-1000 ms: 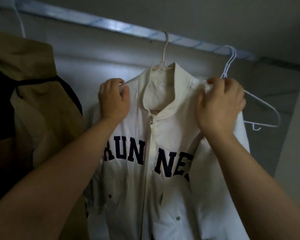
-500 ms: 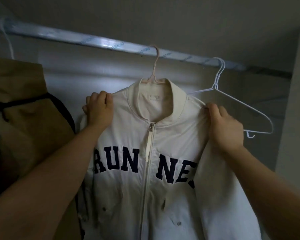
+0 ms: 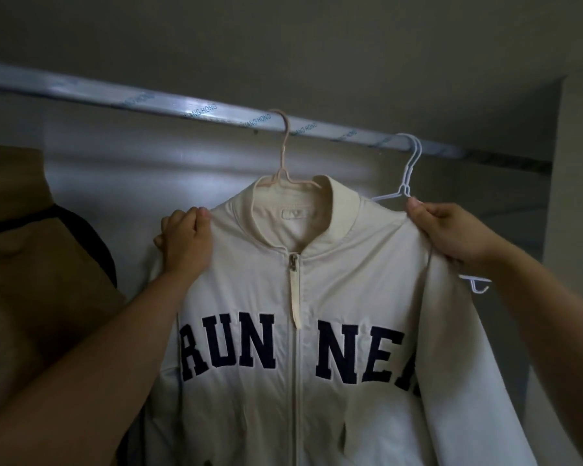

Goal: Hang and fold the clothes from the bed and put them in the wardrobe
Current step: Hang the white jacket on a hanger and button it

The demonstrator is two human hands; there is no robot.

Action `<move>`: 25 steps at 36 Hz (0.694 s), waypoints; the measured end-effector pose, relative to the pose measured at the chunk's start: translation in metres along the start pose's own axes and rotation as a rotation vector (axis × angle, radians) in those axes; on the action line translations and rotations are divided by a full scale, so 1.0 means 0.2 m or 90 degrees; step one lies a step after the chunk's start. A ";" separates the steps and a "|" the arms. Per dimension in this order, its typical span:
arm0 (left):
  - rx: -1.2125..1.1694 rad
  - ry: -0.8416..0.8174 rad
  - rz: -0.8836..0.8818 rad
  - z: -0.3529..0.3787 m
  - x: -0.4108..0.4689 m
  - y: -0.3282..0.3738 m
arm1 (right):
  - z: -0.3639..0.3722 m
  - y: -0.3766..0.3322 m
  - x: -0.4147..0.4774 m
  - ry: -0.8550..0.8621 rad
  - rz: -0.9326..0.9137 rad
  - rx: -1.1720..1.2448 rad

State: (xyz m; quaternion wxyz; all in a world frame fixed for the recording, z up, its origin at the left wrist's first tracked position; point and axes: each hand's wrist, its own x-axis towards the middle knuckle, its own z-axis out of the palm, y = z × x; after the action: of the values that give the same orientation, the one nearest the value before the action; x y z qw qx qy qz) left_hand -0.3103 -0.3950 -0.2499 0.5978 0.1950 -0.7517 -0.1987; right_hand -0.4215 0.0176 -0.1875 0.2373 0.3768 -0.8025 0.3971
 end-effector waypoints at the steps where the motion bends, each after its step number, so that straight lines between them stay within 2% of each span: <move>1: -0.005 0.005 -0.007 0.00 0.00 0.00 | 0.00 0.01 0.01 -0.020 -0.001 -0.039; 3: 0.001 0.018 -0.027 0.00 0.00 -0.01 | 0.02 0.04 0.01 -0.001 -0.009 -0.116; 8: 0.025 0.043 -0.042 -0.02 0.03 -0.07 | 0.13 0.10 -0.08 0.195 -0.101 -0.168; 12: 0.021 0.076 -0.031 -0.02 0.04 -0.09 | 0.22 0.12 -0.21 0.297 -0.161 -0.227; 14: 0.028 0.089 -0.024 -0.03 0.04 -0.09 | 0.26 0.12 -0.27 0.290 -0.159 -0.230; 19: 0.065 0.083 -0.015 -0.05 0.05 -0.08 | 0.30 0.18 -0.35 0.175 -0.095 -0.222; 22: 0.111 0.094 -0.008 -0.08 0.05 -0.08 | 0.22 0.22 -0.32 0.108 -0.095 -0.242; 25: 0.152 0.092 -0.008 -0.10 0.06 -0.09 | 0.11 0.21 -0.29 0.106 -0.076 -0.246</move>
State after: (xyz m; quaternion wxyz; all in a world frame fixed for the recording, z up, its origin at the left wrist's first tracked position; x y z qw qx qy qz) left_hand -0.2927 -0.4168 -0.2458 0.6218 0.2835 -0.7237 -0.0967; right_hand -0.4206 0.0406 -0.2588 0.3938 0.3368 -0.8176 0.2510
